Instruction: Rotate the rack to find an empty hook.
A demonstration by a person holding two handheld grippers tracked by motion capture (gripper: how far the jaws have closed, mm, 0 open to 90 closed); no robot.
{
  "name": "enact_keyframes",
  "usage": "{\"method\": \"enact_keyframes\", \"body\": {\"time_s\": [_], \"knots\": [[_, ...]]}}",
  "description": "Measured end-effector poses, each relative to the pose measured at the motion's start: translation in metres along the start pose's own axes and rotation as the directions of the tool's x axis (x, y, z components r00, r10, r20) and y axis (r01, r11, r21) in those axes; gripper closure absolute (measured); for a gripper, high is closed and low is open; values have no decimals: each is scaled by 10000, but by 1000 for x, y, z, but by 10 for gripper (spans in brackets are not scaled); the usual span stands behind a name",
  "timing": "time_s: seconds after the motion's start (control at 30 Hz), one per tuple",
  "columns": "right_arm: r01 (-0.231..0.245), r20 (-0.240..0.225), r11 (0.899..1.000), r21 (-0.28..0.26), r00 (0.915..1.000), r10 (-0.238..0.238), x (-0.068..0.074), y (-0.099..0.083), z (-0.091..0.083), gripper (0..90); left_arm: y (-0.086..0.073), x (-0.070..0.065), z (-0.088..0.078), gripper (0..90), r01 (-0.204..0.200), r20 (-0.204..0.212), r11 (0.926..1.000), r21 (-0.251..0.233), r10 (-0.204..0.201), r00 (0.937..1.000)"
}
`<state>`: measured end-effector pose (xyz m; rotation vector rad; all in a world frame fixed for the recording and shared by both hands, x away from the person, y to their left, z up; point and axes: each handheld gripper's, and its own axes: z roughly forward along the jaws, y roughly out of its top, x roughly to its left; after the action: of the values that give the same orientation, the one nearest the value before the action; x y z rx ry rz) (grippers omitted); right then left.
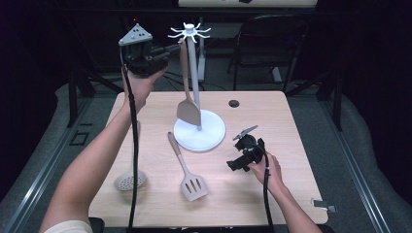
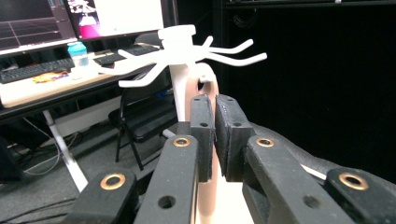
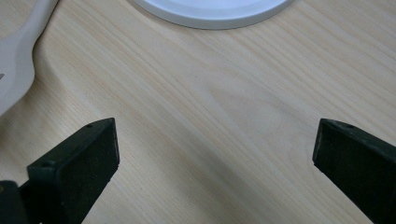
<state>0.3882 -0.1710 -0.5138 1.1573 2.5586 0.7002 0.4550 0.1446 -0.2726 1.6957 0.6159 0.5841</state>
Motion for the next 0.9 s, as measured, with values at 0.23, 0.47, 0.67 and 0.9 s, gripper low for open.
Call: {"method": "enact_keyframes", "body": {"time_s": [0.23,0.47,0.67,0.9], "knots": [[-129,-112,9999,-25,9999,129,1,0,0,2,-20,-3,-1,774,10,78,9986,533,-14,10000],[-16,-123,9999,126,9999,17,2,1,1,2,-47,-2,-1,499,263,-194,9888,1467,-237,9995],[29,-106,9999,121,9999,-28,2,0,3,2,-73,0,-2,340,432,-359,9766,2105,-364,9987],[37,-189,9999,158,9998,-34,4,1,4,2,-105,3,-6,214,765,-447,9579,2768,-667,9968]]}}
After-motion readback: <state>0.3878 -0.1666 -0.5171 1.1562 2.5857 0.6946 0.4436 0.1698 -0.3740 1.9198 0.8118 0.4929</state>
